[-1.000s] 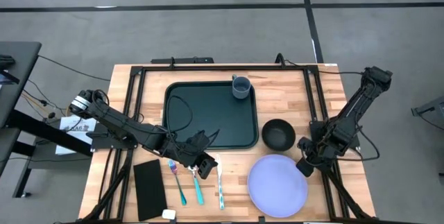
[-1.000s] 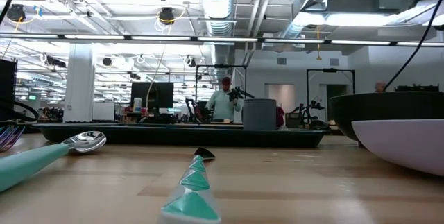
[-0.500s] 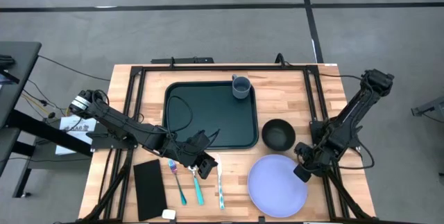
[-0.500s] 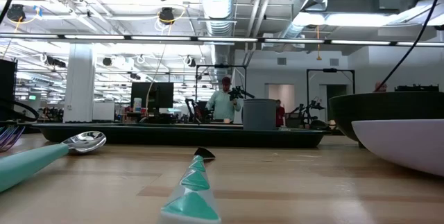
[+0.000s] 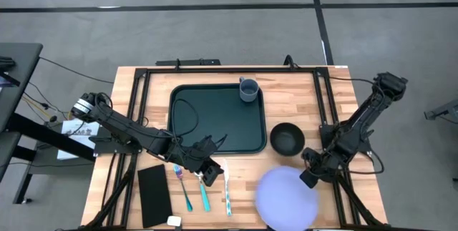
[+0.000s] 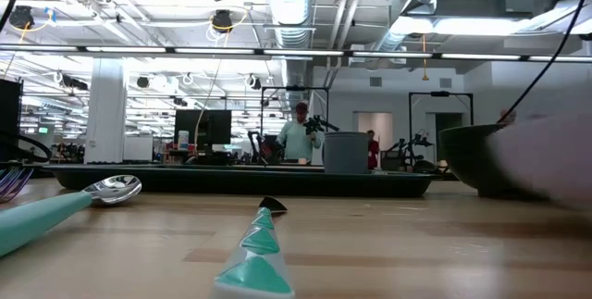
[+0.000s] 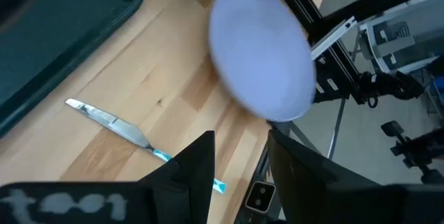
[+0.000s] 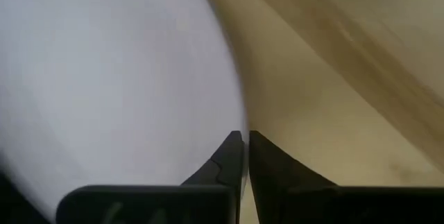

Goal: Set up tray
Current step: Put the purple plate on the green serving tray below the blue mug

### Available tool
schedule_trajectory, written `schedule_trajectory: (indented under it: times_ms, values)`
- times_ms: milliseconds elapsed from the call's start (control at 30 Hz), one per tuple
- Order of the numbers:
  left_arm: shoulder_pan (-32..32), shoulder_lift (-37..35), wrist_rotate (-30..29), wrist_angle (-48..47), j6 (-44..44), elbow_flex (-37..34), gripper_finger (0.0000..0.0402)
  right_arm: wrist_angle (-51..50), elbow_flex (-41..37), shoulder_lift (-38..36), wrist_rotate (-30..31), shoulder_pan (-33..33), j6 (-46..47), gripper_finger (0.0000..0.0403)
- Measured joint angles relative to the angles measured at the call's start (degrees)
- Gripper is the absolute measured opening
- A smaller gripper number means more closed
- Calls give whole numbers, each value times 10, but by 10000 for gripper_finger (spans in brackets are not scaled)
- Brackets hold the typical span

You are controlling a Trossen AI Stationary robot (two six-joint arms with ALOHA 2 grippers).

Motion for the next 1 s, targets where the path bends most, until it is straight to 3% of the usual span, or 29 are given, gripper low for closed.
schedule_trajectory:
  times_ms: [267,533,833,1000]
  values:
    - [-1,-52,-51,-106,-15,0,122,11,58,0,0,-65,-45,3]
    - [-1,-124,-114,-234,-31,0,122,-89,204,24,-6,-218,-196,2]
    - [0,-168,-154,-324,-64,0,122,-279,434,187,-27,-444,-409,1]
    - [0,-173,-155,-364,-68,0,122,-267,505,275,-43,-544,-445,1]
